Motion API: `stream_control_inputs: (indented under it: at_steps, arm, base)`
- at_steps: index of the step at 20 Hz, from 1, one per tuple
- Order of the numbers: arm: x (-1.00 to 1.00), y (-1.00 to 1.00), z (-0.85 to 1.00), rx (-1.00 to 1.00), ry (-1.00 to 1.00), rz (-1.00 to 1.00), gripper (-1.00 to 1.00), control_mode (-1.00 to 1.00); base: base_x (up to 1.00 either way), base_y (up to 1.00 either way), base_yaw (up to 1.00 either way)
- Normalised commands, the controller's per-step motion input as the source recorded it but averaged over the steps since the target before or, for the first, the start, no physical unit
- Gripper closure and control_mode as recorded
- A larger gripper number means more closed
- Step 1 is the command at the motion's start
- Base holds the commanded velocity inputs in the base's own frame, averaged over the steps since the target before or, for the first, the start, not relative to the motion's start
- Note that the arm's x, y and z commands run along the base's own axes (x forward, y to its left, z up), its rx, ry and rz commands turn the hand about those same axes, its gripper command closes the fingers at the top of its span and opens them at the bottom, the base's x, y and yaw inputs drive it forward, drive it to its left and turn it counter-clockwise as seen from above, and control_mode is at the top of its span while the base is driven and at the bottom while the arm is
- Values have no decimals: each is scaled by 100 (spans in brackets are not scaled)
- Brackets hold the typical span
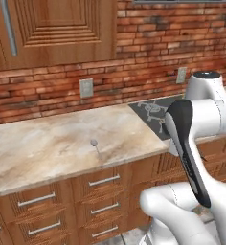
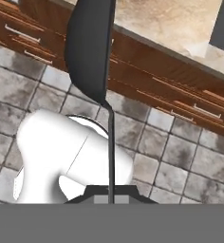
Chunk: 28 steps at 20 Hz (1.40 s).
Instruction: Organize the utensils by type. Pick up the wooden spoons from the counter and place them in the open cabinet. Then pick up the metallic utensils from the counter and place them in the open drawer.
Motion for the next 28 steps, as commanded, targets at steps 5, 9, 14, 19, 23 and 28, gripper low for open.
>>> stream_control_inputs:
  at_steps: [5,9,14,19,23,28]
  arm:
    - [0,0,0,0,0,0,100,100]
    - [0,0,0,0,0,0,100,100]
    - [0,0,0,0,0,0,100,100]
    - [0,0,0,0,0,0,100,100]
    - [0,0,0,0,0,0,100,100]
    - [0,0,0,0,0,0,100,100]
  base:
    - [-23,-86,-63]
    - [-21,-78,-71]
    - [-34,-77,-68]
    - [-9,-61,-58]
    - [6,-4,-52]
    - [21,0,-41]
